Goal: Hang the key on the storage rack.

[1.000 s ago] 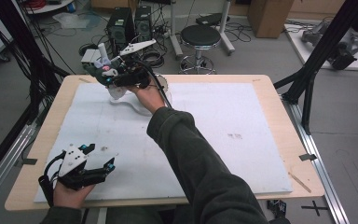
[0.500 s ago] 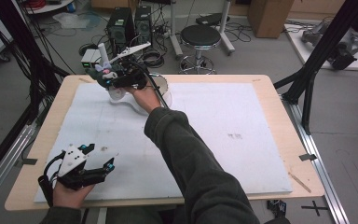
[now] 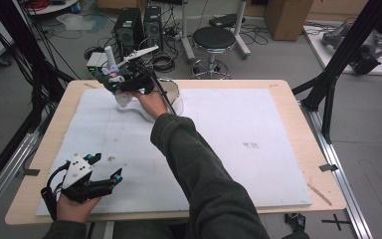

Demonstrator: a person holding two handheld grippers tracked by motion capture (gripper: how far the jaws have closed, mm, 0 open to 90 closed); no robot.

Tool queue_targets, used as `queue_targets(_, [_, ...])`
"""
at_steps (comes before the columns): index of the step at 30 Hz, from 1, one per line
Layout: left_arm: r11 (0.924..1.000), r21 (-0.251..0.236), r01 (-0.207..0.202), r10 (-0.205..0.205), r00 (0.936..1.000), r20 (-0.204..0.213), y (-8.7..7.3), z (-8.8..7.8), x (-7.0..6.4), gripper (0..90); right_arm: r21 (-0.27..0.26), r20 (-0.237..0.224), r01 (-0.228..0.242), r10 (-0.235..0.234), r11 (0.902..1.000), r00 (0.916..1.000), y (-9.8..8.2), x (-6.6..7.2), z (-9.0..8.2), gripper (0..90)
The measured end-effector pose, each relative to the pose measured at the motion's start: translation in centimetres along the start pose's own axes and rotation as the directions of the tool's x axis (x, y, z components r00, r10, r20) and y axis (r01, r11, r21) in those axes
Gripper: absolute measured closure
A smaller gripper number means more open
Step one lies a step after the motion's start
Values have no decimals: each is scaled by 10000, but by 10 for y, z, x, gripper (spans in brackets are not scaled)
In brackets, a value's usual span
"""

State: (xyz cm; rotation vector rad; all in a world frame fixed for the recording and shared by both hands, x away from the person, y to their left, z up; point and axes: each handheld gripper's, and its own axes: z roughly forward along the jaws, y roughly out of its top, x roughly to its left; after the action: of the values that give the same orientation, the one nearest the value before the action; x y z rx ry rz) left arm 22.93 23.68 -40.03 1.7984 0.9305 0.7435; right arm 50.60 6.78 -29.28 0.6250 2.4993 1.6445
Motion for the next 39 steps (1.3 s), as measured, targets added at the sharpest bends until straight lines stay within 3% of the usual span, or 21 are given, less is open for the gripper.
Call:
queue_targets(13, [10000, -6, 15, -15, 10000, -10, -1, 0, 1, 182, -184, 356, -286, 293, 9994, 9989, -4, -7, 5, 490])
queue_targets(39, [10000, -54, 22, -22, 10000, -76, -1, -2, 2, 182, 729, 771, -466, 410, 9962, 9962, -27, -16, -4, 465])
